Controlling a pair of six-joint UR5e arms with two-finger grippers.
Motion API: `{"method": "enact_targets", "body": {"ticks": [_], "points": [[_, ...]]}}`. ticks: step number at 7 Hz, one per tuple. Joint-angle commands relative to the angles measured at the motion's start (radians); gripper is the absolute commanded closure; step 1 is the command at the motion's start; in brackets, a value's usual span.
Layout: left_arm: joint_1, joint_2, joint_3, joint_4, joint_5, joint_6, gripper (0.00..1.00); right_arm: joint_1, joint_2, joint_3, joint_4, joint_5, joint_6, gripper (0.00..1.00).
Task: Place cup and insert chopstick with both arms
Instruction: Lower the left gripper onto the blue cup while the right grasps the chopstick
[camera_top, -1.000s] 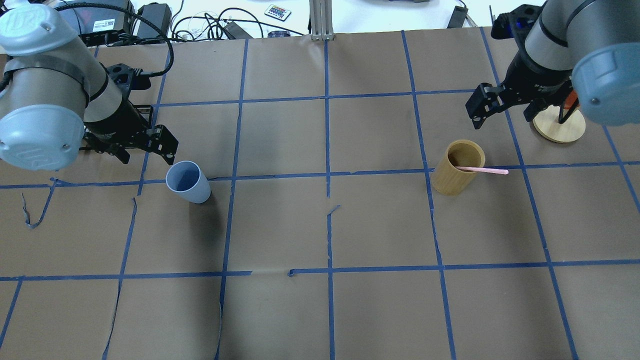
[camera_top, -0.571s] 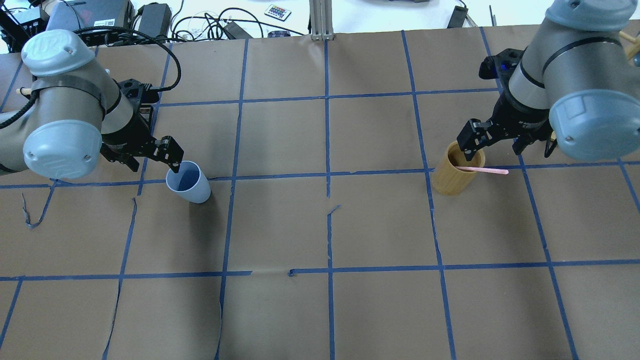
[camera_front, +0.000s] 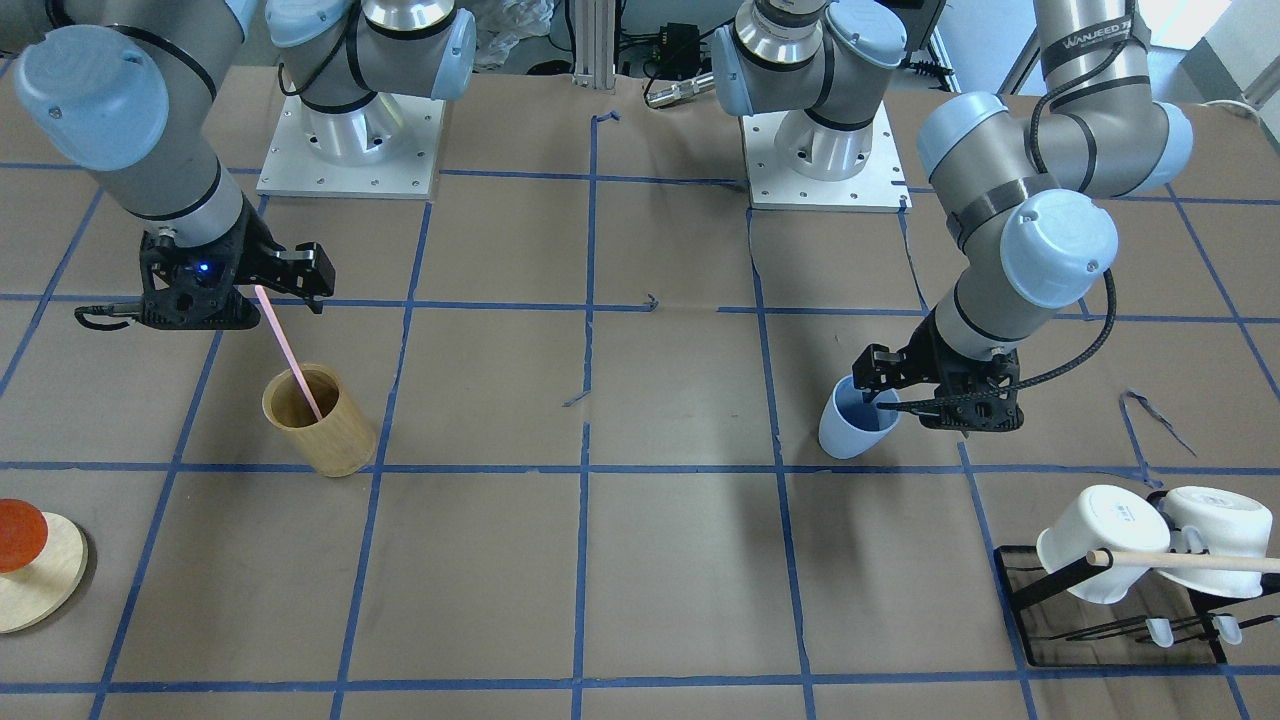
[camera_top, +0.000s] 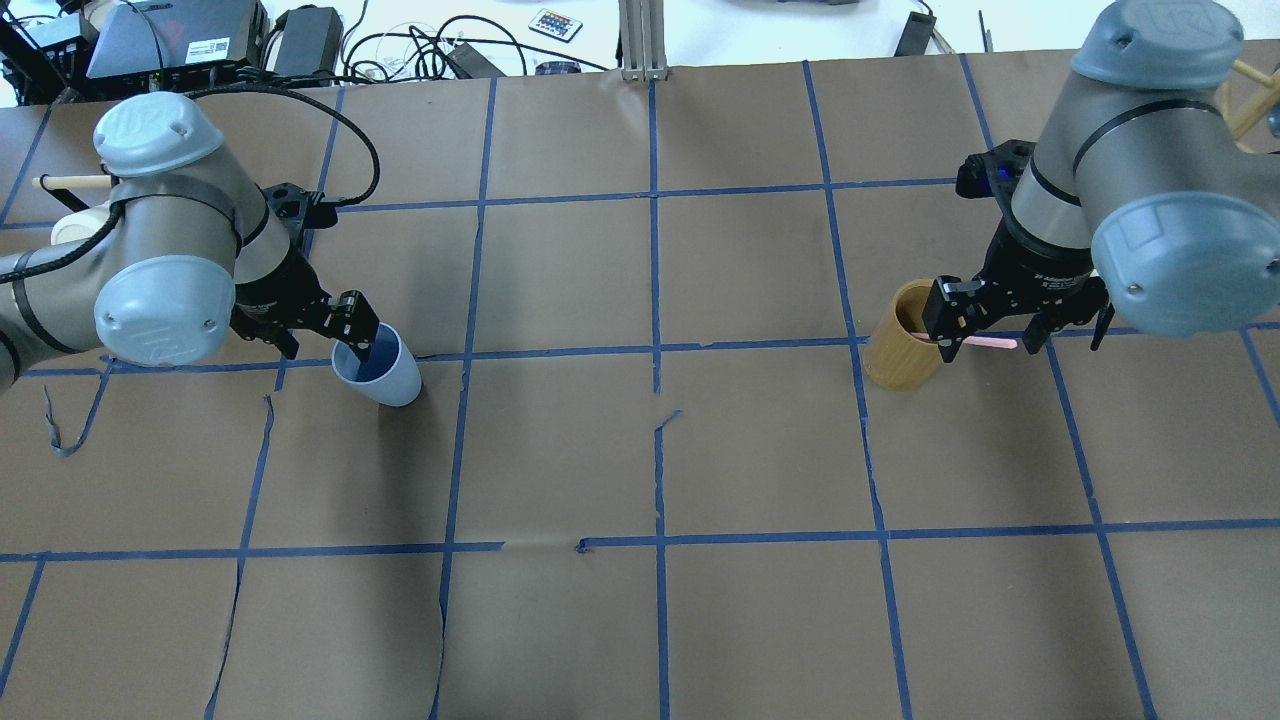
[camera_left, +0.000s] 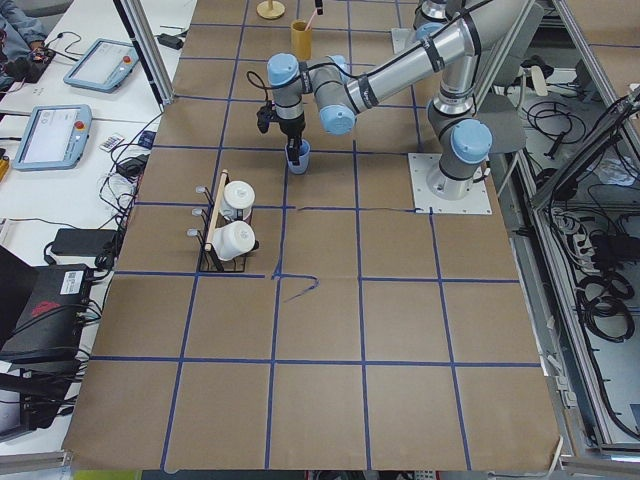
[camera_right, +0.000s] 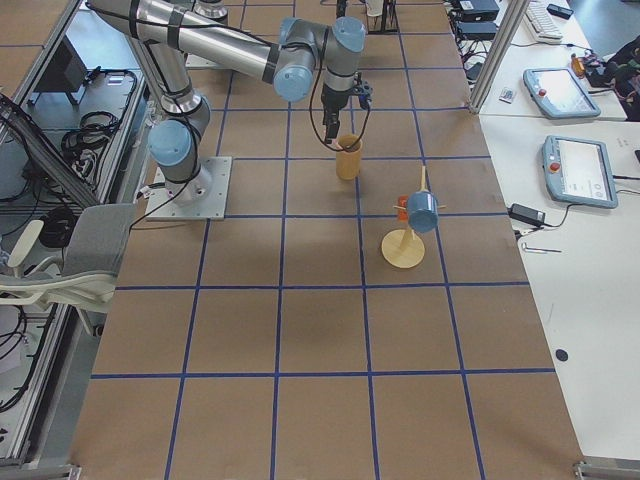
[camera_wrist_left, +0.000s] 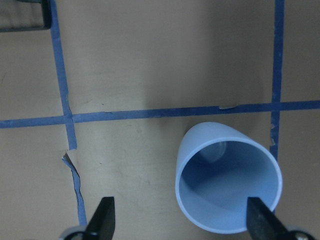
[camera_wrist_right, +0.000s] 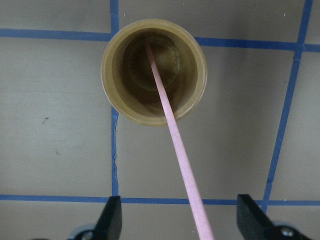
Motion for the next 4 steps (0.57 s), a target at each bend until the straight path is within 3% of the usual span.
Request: {"method": "enact_targets", "body": {"ticks": [1, 3, 4], "points": [[0.0, -0.035, -0.018, 0.036, 0.004, 0.0, 0.46, 0.0, 0.001, 0.0, 0.008, -0.001, 0.009, 0.27], [-0.002, -0.041, -0.018, 0.039, -0.008, -0.005, 0.98, -0.005, 0.007, -0.012, -0.031, 0.004, 0.008, 0.27], [-0.003, -0.038, -0.023, 0.039, -0.008, -0.004, 0.99, -0.012, 0.007, -0.011, -0.022, 0.004, 0.009, 0.39]]}}
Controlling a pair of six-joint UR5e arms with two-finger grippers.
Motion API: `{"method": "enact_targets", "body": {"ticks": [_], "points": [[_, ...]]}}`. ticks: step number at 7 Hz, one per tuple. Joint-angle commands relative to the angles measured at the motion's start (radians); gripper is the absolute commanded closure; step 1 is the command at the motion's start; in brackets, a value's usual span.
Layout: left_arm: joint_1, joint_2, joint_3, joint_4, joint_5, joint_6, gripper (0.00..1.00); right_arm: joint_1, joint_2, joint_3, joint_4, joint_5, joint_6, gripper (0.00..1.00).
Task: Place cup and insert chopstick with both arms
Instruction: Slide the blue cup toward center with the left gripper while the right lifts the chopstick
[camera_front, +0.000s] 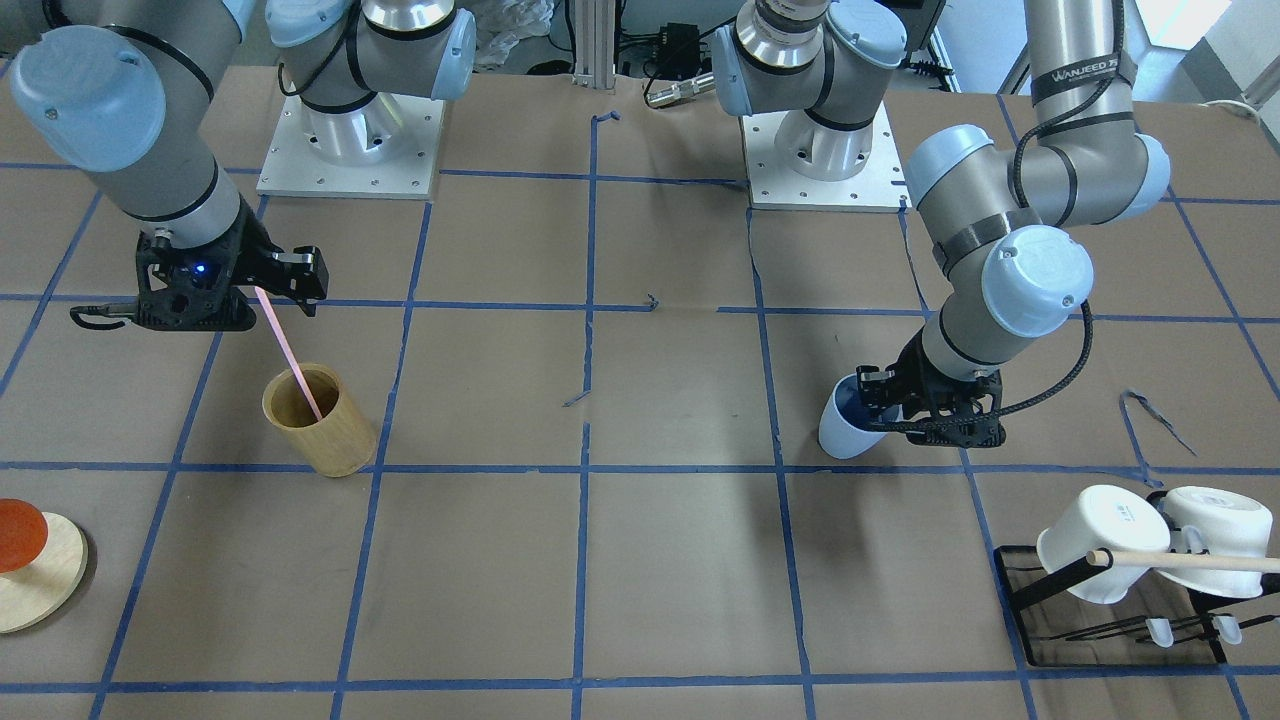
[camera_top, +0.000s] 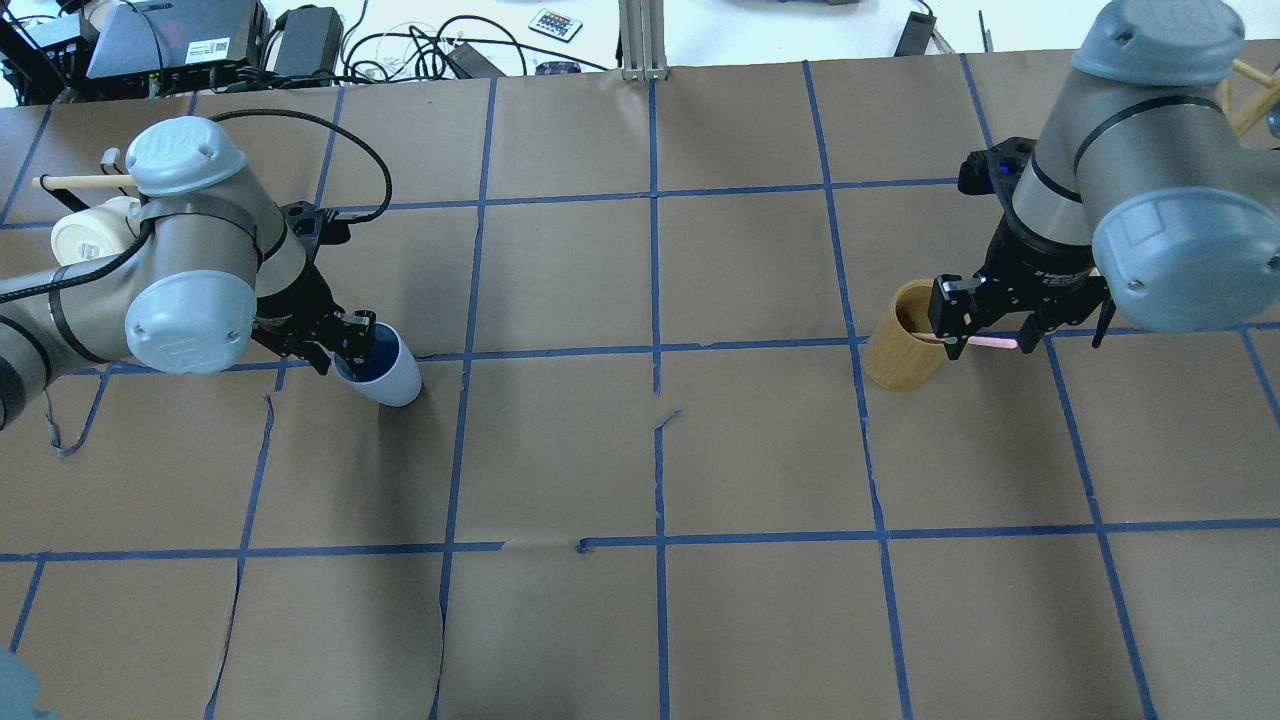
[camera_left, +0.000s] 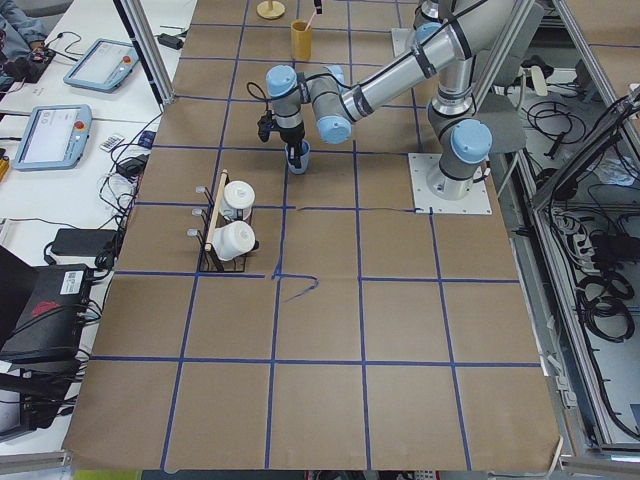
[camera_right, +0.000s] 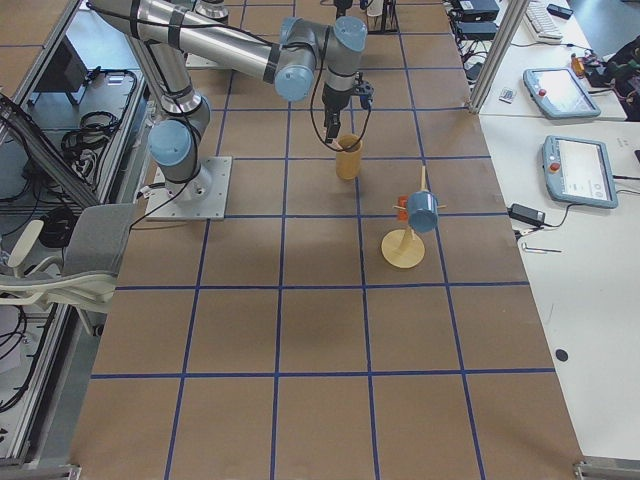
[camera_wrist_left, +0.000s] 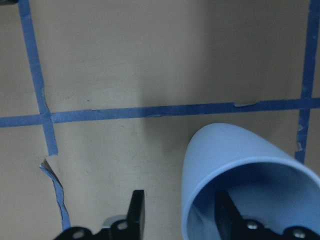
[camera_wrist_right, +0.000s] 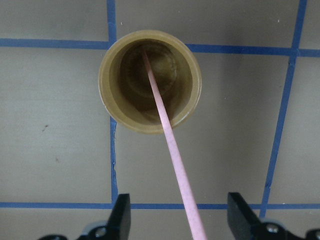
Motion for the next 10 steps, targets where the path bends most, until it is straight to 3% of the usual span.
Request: {"method": "enact_targets", "body": {"ticks": [1, 3, 4, 5, 6, 8, 10], "points": [[-0.003, 0.004, -0.004, 0.004, -0.005, -0.001, 1.0, -0.007, 0.001, 0.002, 0.003, 0.004, 0.001, 0.4], [-0.018, 0.022, 0.002, 0.004, -0.005, -0.012, 1.0, -0.007, 0.001, 0.002, 0.007, 0.008, 0.001, 0.58], [-0.047, 0.045, 0.002, -0.005, -0.035, -0.095, 1.0, -0.007, 0.001, -0.004, 0.003, 0.013, -0.001, 0.71], [-0.126, 0.071, 0.001, -0.011, -0.045, -0.181, 1.0, -0.006, 0.001, -0.005, -0.003, 0.013, -0.001, 0.93], [-0.242, 0.088, 0.001, -0.014, -0.04, -0.325, 1.0, -0.007, 0.001, -0.004, 0.004, 0.01, -0.002, 1.0], [-0.46, 0.062, 0.001, 0.001, -0.056, -0.666, 1.0, -0.009, 0.001, -0.01, 0.009, 0.01, -0.016, 1.0], [-0.544, 0.047, 0.002, 0.005, -0.057, -0.755, 1.0, -0.006, -0.003, -0.063, 0.038, 0.013, -0.016, 1.0]]}}
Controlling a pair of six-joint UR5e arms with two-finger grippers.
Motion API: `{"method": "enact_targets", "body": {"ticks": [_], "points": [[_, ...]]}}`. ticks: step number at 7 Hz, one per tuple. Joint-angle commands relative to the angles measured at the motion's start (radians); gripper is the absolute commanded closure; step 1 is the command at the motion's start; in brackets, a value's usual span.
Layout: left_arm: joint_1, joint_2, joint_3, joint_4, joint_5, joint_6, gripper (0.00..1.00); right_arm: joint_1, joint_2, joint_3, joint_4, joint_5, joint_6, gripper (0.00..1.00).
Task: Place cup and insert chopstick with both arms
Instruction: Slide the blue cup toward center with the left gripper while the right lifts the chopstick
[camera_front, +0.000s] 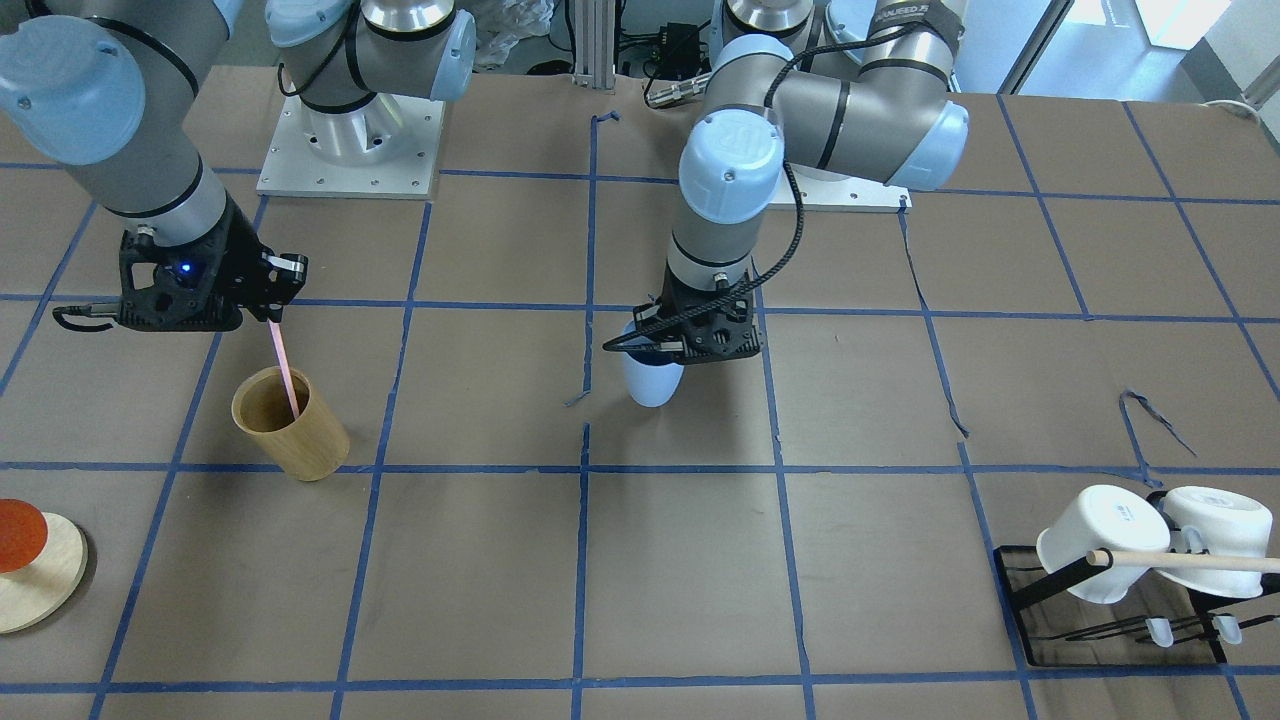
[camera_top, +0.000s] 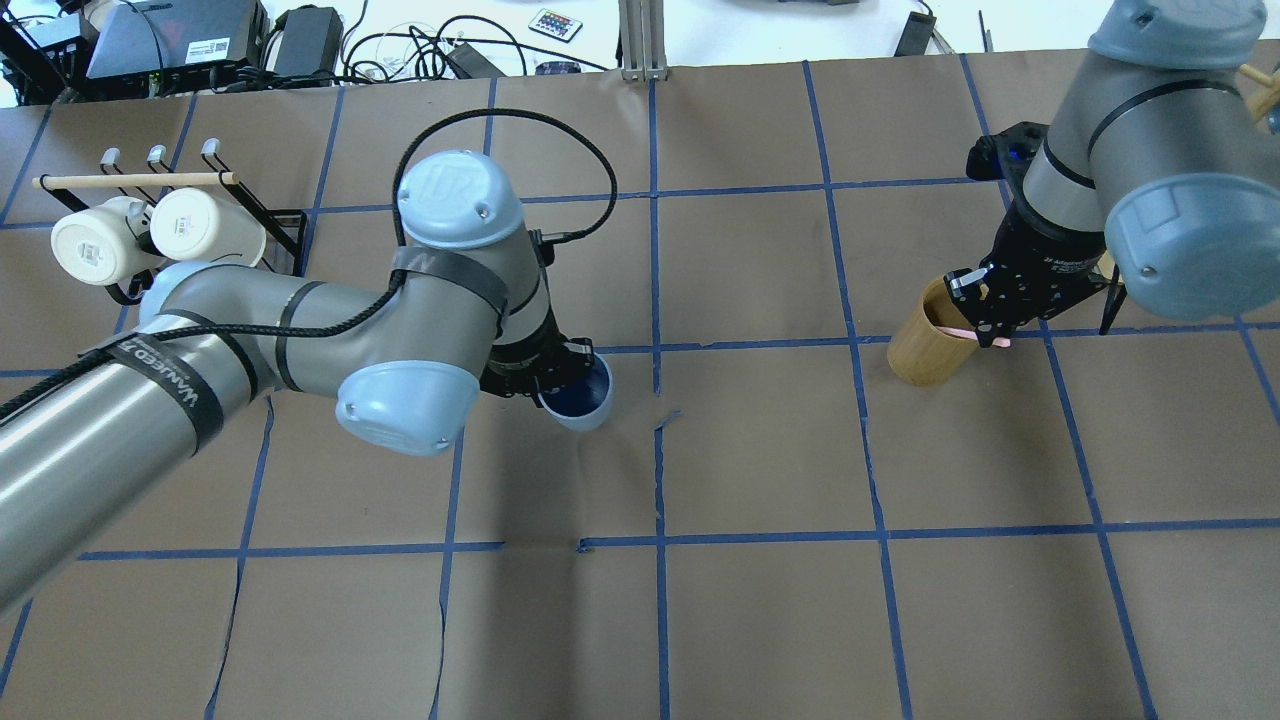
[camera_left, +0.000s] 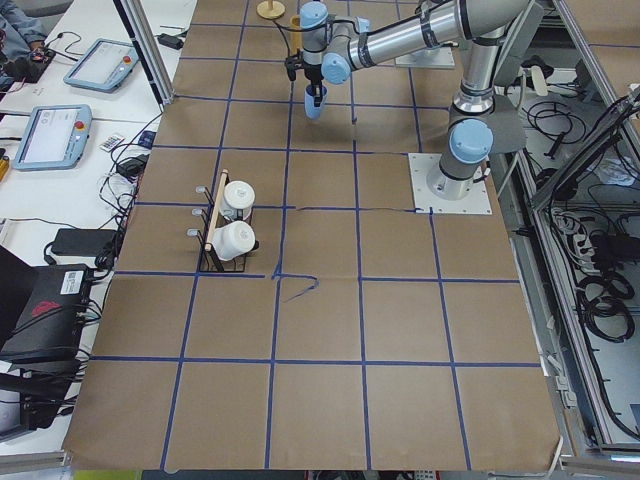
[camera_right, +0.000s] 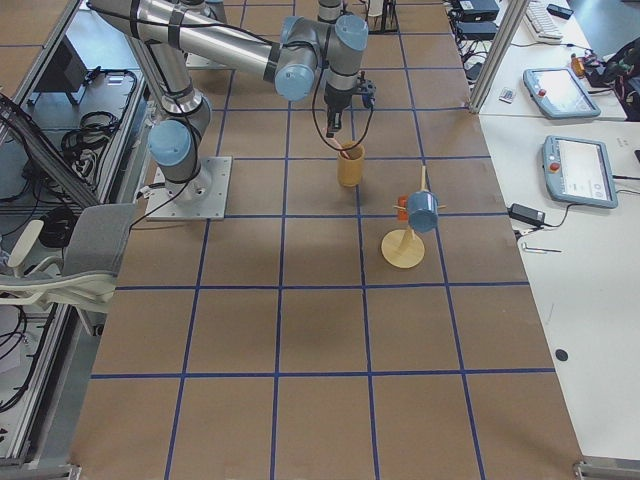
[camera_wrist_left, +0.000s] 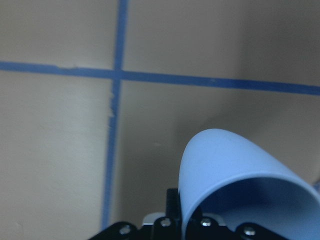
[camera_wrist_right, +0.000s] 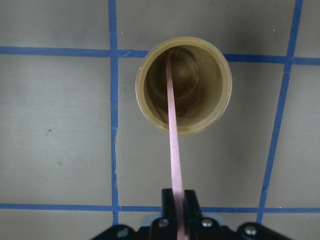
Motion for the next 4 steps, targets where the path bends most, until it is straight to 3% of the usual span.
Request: {"method": "enact_targets", "body": {"ticks": [1, 4], "points": [[-0.062, -0.01, -0.001, 0.003, -0.005, -0.092, 1.0, 0.002, 0.001, -0.1, 0.099, 0.002, -0.004, 1.0], [-0.108, -0.025, 0.004, 0.003, -0.015, -0.092, 1.0, 0.006, 0.002, -0.28, 0.302, 0.003, -0.019, 1.0]]}}
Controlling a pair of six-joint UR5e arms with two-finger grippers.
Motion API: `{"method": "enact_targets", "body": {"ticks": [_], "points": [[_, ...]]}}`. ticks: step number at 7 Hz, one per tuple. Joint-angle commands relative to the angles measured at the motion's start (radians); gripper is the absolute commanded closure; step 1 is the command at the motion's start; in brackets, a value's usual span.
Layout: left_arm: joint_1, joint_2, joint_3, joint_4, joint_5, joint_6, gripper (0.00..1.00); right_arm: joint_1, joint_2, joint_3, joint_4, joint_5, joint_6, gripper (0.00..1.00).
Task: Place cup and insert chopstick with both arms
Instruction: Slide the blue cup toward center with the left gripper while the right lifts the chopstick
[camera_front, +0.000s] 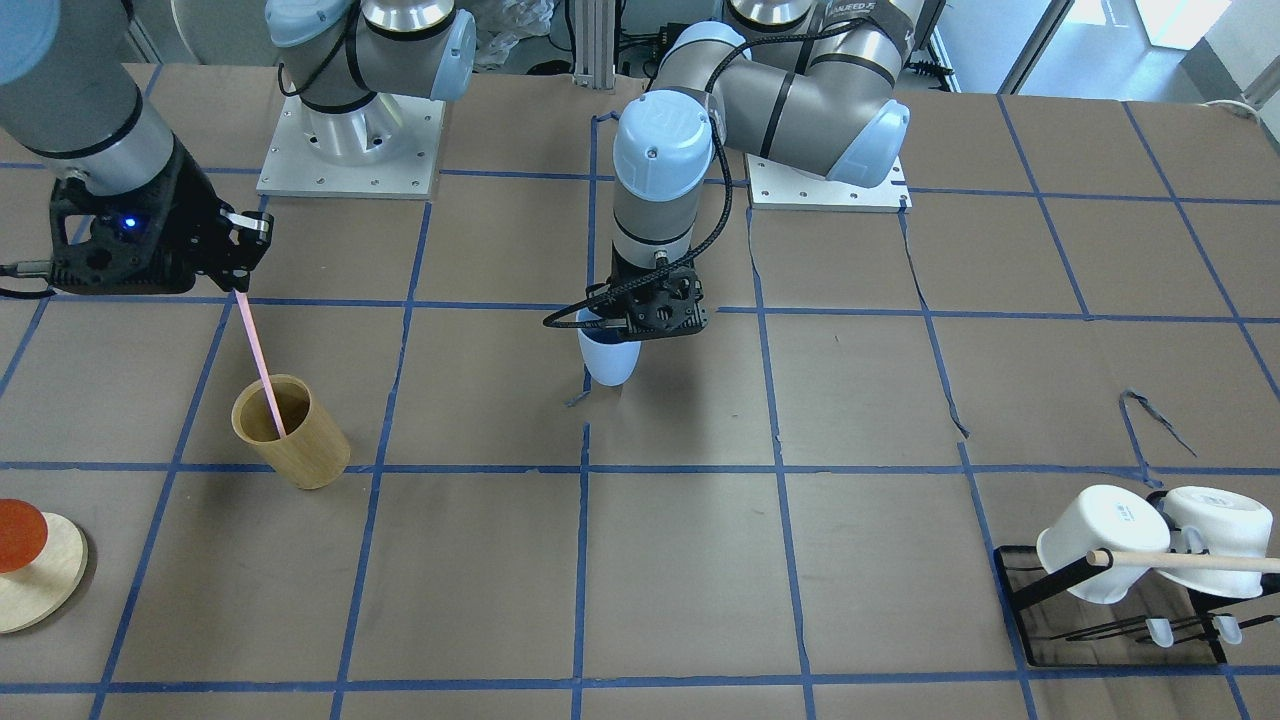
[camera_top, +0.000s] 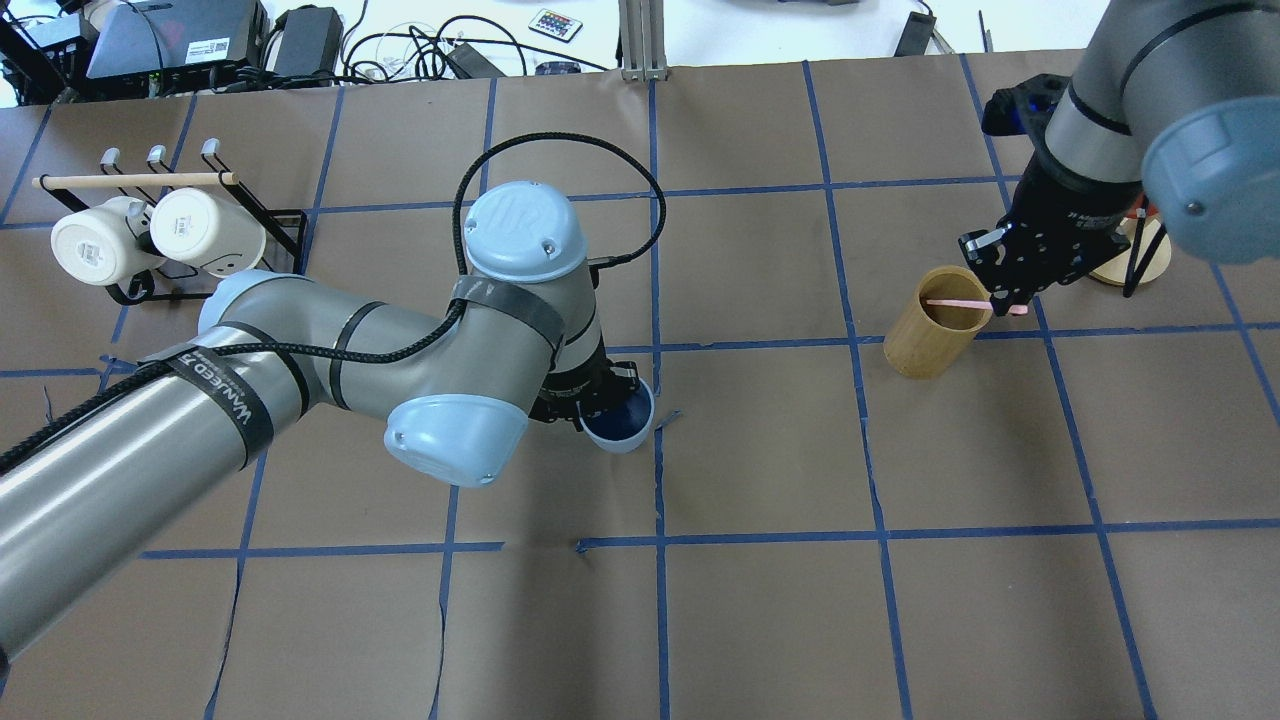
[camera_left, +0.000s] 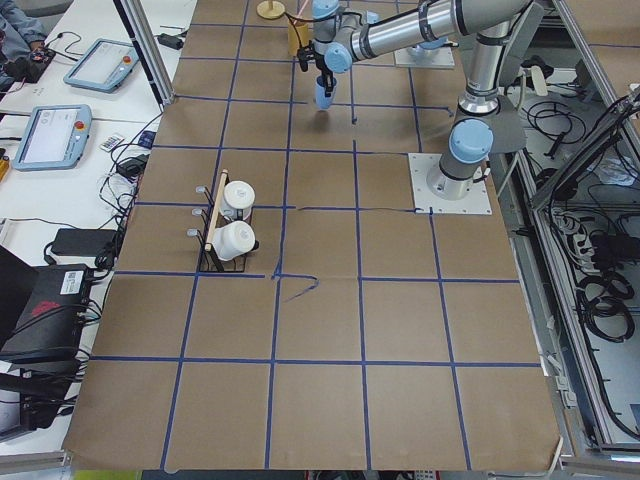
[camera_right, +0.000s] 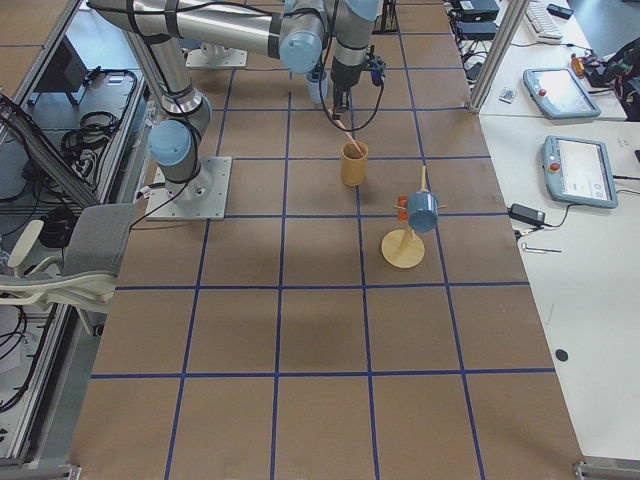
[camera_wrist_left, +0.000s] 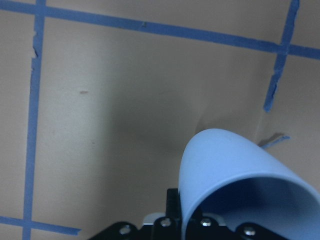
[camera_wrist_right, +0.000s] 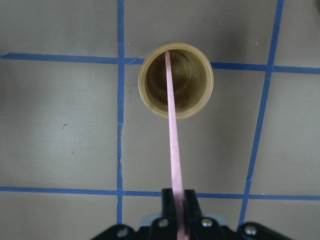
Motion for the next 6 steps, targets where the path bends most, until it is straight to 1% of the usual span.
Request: {"method": "enact_targets", "body": {"ticks": [1, 4, 5, 6], "points": [[-0.011, -0.019, 0.003, 0.0, -0.003, -0.001, 1.0, 0.006, 0.0, -0.092, 0.097, 0.006, -0.003, 1.0], [-0.012, -0.025, 0.004, 0.0, -0.005, -0.001, 1.0, 0.03, -0.003, -0.128, 0.163, 0.078, 0.02, 1.0], [-0.012, -0.025, 0.004, 0.0, -0.023, -0.004, 1.0, 0.06, -0.003, -0.128, 0.167, 0.081, 0.077, 1.0], [-0.012, -0.028, 0.003, -0.002, -0.034, -0.002, 0.97, 0.119, 0.0, -0.128, 0.162, 0.083, 0.167, 1.0]]}}
